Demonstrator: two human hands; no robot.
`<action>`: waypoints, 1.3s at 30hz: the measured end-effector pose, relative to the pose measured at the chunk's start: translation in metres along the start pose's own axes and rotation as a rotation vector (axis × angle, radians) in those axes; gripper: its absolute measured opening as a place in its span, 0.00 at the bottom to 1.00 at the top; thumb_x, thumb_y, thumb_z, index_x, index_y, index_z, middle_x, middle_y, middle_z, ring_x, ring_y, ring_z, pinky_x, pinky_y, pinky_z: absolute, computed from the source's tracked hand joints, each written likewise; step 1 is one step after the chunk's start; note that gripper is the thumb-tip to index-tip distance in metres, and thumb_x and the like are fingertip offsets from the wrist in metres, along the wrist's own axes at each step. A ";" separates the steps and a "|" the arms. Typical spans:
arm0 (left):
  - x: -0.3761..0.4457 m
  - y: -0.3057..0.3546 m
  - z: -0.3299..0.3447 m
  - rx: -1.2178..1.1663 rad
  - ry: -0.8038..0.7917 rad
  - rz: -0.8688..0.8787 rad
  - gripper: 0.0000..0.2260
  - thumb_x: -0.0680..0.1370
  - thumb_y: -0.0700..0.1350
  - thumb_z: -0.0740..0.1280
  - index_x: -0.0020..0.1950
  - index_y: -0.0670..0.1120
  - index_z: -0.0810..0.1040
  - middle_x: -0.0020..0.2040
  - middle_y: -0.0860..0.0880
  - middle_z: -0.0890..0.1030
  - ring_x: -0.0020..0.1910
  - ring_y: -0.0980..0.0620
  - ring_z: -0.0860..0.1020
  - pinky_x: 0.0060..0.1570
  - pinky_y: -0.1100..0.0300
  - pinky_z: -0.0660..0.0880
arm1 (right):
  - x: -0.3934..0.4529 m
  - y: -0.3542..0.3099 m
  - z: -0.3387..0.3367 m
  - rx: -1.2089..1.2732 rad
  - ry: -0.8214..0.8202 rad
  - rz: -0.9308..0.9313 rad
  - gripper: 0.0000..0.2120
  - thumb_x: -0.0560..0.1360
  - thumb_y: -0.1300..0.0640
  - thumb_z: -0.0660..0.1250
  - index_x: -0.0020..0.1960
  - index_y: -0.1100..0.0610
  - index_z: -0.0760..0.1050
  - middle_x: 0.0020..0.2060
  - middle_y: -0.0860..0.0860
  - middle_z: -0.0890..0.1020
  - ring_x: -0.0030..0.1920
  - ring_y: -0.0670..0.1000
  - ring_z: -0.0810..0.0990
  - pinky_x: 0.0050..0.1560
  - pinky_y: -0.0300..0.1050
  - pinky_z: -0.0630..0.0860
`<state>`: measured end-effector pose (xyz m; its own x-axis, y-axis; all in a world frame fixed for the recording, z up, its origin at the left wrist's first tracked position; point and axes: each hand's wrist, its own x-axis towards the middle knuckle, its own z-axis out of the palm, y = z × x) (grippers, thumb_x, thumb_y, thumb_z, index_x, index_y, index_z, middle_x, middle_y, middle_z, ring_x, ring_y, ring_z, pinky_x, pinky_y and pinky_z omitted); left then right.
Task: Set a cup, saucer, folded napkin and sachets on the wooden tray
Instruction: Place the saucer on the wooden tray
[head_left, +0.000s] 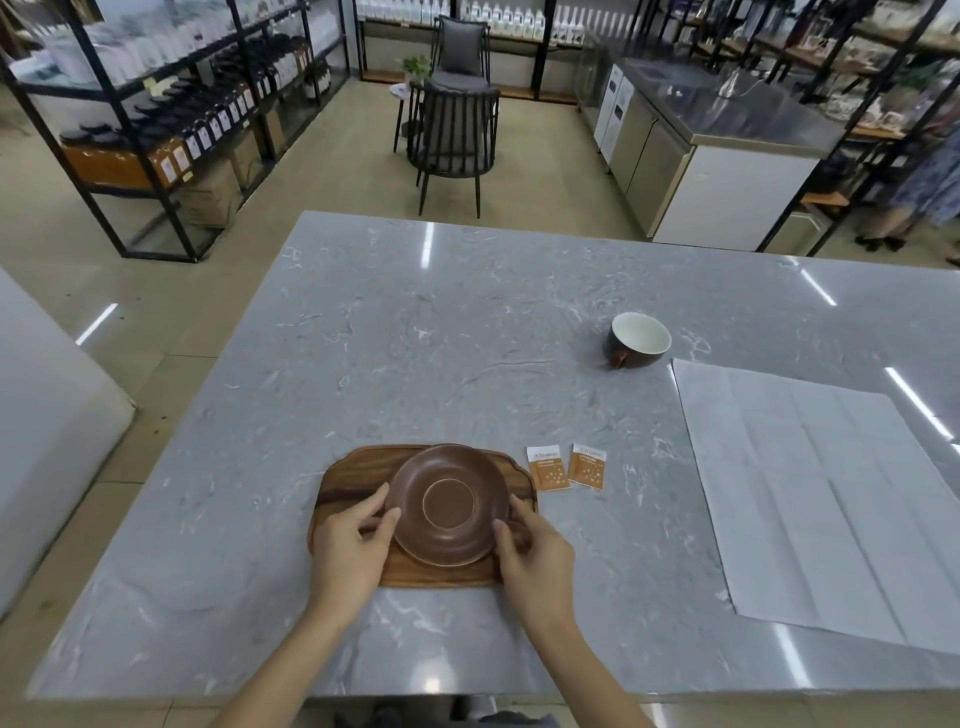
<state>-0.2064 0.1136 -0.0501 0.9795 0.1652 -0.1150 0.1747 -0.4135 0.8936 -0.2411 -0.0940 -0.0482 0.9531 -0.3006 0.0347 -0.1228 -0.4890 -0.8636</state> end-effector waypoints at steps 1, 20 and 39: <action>-0.001 -0.001 0.000 -0.011 0.002 -0.004 0.20 0.79 0.43 0.72 0.70 0.46 0.77 0.47 0.59 0.82 0.43 0.63 0.81 0.40 0.76 0.76 | -0.001 0.000 0.001 0.008 0.003 0.004 0.16 0.80 0.59 0.70 0.67 0.49 0.80 0.38 0.41 0.85 0.43 0.38 0.83 0.42 0.27 0.75; -0.009 -0.006 -0.001 -0.133 -0.009 -0.010 0.22 0.79 0.40 0.71 0.73 0.49 0.74 0.43 0.49 0.86 0.46 0.65 0.82 0.44 0.80 0.74 | -0.014 0.002 0.013 0.127 0.087 0.097 0.18 0.80 0.59 0.70 0.70 0.50 0.79 0.38 0.45 0.86 0.43 0.39 0.84 0.42 0.25 0.76; -0.006 -0.011 -0.007 -0.120 -0.062 0.034 0.23 0.78 0.40 0.72 0.73 0.47 0.73 0.45 0.51 0.85 0.49 0.61 0.83 0.47 0.76 0.77 | -0.014 0.001 0.019 0.143 0.135 0.143 0.18 0.79 0.60 0.71 0.68 0.50 0.80 0.35 0.44 0.86 0.40 0.38 0.84 0.40 0.23 0.74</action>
<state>-0.2149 0.1240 -0.0564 0.9897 0.0960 -0.1066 0.1313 -0.3070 0.9426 -0.2494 -0.0747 -0.0593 0.8823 -0.4694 -0.0343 -0.2040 -0.3158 -0.9266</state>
